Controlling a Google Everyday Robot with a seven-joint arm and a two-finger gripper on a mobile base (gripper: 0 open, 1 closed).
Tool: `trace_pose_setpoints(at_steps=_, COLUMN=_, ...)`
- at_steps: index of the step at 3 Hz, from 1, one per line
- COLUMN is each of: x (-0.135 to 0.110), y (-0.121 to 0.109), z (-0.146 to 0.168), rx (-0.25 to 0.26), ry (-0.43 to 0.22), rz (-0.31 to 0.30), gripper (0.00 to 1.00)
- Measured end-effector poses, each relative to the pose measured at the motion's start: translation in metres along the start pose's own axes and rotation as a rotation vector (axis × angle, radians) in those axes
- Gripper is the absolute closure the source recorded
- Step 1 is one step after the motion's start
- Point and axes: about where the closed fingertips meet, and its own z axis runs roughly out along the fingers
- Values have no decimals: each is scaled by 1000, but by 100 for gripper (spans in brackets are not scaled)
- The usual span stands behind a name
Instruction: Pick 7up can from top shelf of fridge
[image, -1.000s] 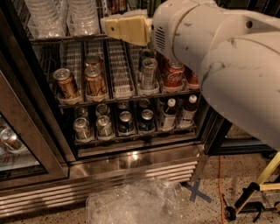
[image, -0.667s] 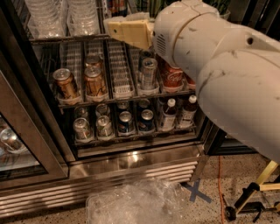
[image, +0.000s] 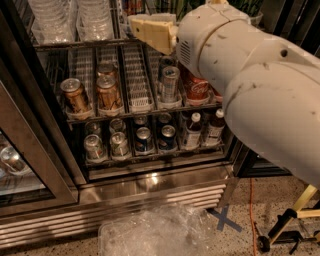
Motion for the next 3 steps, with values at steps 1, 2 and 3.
trace_pose_setpoints(at_steps=1, x=11, y=-5, z=8, rx=17, ry=-19, rz=28, gripper=27)
trace_pose_setpoints(at_steps=2, x=23, y=-3, z=25, rx=19, ry=-27, rz=56, gripper=39)
trace_pose_setpoints(at_steps=3, x=31, y=8, z=51, rx=-3, ry=-28, rz=59, gripper=37)
